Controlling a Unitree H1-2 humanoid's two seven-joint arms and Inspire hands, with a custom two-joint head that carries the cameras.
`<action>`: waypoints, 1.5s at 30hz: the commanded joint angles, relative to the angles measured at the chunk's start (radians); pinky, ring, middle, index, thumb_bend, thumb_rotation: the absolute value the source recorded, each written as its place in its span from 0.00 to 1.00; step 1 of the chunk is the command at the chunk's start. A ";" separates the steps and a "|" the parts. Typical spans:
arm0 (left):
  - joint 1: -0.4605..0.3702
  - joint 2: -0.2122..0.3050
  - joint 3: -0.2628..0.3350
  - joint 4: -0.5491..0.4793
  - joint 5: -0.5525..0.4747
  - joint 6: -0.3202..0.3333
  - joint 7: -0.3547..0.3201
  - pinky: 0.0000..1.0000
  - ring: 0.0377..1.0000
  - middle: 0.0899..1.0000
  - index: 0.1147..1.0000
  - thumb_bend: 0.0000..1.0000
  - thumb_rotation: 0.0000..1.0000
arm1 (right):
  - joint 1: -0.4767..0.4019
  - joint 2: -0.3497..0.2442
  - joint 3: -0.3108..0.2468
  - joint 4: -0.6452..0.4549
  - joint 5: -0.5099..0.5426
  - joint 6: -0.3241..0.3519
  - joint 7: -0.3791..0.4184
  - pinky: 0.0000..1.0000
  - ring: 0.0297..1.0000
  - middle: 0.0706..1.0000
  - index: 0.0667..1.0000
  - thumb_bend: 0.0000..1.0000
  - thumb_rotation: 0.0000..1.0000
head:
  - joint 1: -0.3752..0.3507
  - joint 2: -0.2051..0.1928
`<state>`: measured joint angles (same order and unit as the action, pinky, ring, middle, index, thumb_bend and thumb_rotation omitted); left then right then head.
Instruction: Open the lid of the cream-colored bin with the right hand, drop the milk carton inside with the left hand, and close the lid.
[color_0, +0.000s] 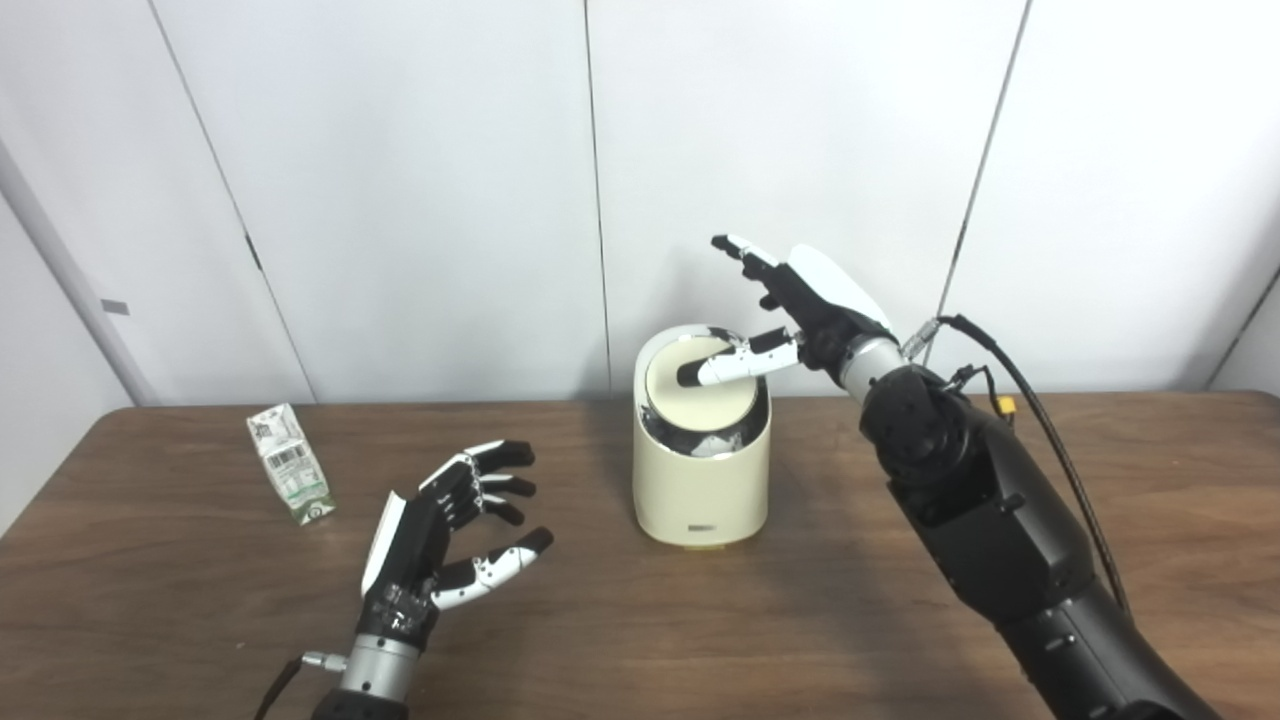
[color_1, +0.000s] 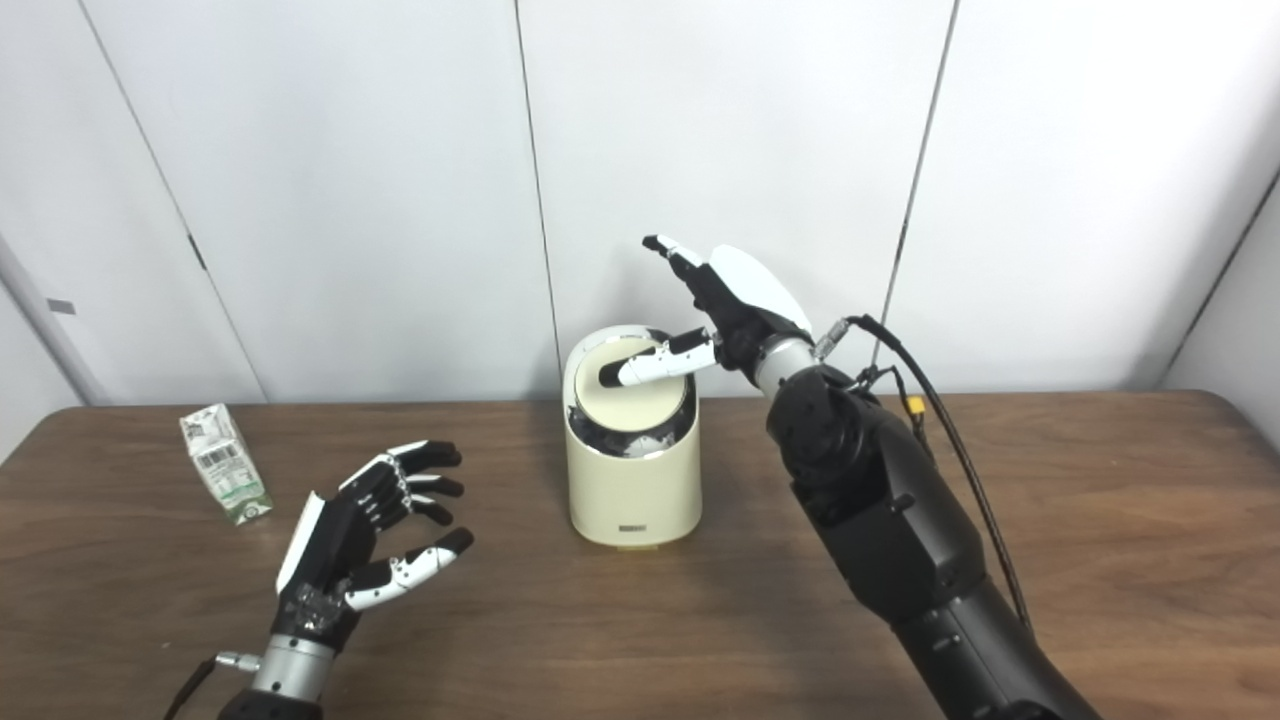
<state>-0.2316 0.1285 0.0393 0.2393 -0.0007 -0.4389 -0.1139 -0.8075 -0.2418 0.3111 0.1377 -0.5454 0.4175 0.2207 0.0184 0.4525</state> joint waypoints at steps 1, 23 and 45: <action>0.014 -0.028 -0.014 0.013 -0.011 -0.020 0.010 0.53 0.64 0.73 0.73 0.61 0.00 | -0.053 -0.014 -0.008 -0.015 -0.005 -0.026 0.000 0.76 0.90 0.95 0.95 0.86 0.39 | 0.000 0.002; 0.023 -0.032 -0.021 -0.005 -0.003 -0.014 0.006 0.53 0.64 0.73 0.73 0.61 0.00 | -0.011 -0.041 0.000 -0.020 -0.039 -0.025 0.024 0.69 0.87 0.93 0.94 0.90 0.27 | 0.000 0.026; 0.035 -0.033 -0.031 -0.018 0.006 0.008 0.008 0.54 0.65 0.73 0.73 0.60 0.00 | -0.037 -0.018 0.026 0.039 -0.073 0.003 0.008 0.72 0.87 0.93 0.93 0.85 0.30 | 0.007 0.032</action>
<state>-0.2183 0.1114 0.0181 0.2141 0.0056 -0.4300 -0.1156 -0.7907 -0.2589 0.3290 0.1797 -0.5871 0.4162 0.2377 0.0245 0.4832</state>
